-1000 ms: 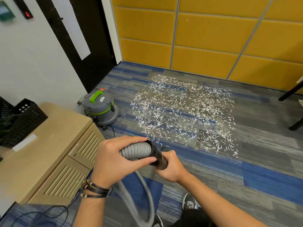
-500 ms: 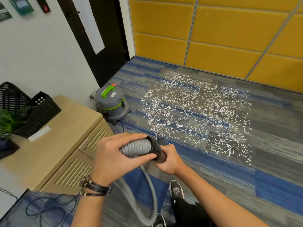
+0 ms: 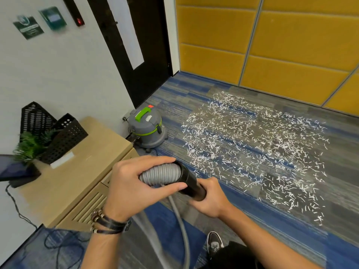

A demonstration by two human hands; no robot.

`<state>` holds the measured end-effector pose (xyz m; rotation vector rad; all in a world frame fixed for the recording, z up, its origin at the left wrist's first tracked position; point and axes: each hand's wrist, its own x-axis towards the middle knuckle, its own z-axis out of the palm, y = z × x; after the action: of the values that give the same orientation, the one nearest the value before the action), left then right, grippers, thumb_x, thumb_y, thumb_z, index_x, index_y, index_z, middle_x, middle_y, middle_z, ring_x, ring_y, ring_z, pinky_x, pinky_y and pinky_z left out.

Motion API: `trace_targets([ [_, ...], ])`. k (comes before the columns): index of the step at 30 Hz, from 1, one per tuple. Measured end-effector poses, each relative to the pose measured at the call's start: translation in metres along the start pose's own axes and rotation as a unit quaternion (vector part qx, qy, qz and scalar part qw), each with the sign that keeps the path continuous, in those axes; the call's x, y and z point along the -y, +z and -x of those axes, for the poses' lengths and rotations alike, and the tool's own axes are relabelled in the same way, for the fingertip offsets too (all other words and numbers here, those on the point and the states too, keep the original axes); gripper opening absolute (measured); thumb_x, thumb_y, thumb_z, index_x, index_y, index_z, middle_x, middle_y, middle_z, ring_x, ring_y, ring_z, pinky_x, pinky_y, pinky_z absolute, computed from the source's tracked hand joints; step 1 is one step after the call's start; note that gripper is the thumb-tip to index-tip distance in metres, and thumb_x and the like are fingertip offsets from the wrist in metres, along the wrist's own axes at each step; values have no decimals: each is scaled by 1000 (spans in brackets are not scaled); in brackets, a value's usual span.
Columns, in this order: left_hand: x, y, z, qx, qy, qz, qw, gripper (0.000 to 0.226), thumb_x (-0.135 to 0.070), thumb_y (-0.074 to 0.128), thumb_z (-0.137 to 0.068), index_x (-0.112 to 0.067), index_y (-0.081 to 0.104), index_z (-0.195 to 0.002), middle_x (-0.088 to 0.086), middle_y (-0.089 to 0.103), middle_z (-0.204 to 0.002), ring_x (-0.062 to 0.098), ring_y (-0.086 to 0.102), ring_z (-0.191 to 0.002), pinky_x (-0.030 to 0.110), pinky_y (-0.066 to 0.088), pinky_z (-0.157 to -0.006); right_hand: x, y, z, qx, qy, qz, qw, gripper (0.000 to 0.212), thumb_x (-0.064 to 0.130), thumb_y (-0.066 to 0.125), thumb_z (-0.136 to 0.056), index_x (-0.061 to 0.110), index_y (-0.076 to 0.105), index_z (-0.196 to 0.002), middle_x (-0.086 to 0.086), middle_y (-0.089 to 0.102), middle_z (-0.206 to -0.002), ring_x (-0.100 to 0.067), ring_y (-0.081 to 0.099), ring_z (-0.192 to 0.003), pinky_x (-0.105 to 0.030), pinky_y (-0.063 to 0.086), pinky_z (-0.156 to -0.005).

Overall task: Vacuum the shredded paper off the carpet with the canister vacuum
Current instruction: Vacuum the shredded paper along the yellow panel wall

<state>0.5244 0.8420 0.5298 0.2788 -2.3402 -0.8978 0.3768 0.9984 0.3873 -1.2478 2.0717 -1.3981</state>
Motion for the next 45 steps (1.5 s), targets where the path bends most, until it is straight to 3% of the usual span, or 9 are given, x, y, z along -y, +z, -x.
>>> trace_targets([
  [2,-2,5,-8,2,6,-19,1000,51,-56,93,-67,-24,83,-106,-16,78,-103,0,75,-92,25,59,-84,-4,-2,-13,2,-5,-11,1000,35,9,69,-65,36,47,-63,16,41,-51,-1,34,-47,-15,28,-51],
  [6,-4,17,-22,20,-11,-33,999,52,-58,93,-66,-26,83,-106,-16,78,-102,1,75,-90,30,60,-82,-16,-3,-30,18,-3,-30,999,41,6,69,-67,37,43,-63,15,39,-52,-1,32,-50,-19,27,-51],
  [12,-9,22,-42,11,-29,-21,999,54,-53,94,-63,-21,82,-105,-16,79,-104,0,75,-92,19,57,-86,-26,-21,-36,36,-22,-64,997,27,9,69,-67,22,47,-62,12,39,-52,-7,32,-49,-22,28,-51],
  [16,-9,32,-57,-2,-36,-55,998,53,-57,92,-67,-22,82,-106,-14,79,-100,4,75,-89,20,54,-84,-31,-39,-52,21,-30,-74,997,25,19,64,-63,31,43,-61,12,36,-50,-7,30,-47,-21,26,-51],
  [23,-5,66,-79,42,-43,-88,994,52,-55,95,-66,-25,83,-106,-17,78,-101,-3,73,-91,26,59,-82,-52,-55,-80,42,-1,-81,996,55,0,71,-68,51,52,-63,20,46,-50,-3,38,-45,-11,26,-52],
  [30,-9,67,-93,63,-27,-56,996,56,-50,98,-59,-20,83,-104,-17,78,-100,-3,74,-91,14,54,-84,-55,-59,-66,23,2,-104,994,47,3,70,-67,39,41,-62,18,45,-50,-3,39,-45,-13,26,-51],
  [38,-6,63,-106,15,-14,-97,995,53,-57,93,-69,-22,83,-107,-13,78,-98,3,74,-87,30,59,-79,-55,-67,-98,7,-19,-85,996,43,7,70,-65,40,42,-61,18,46,-51,-4,40,-45,-12,26,-52],
  [42,11,67,-110,34,-29,-115,992,53,-56,93,-66,-26,83,-108,-18,77,-102,-5,72,-93,31,60,-82,-61,-57,-118,28,-10,-89,996,53,-4,72,-66,40,42,-62,19,48,-51,-3,40,-44,-10,25,-51],
  [45,26,65,-113,53,-53,-110,991,54,-58,93,-64,-30,82,-109,-19,77,-101,-5,72,-92,32,60,-82,-67,-47,-125,33,6,-84,996,48,-1,71,-68,37,43,-61,20,48,-50,-4,39,-44,-12,26,-50],
])
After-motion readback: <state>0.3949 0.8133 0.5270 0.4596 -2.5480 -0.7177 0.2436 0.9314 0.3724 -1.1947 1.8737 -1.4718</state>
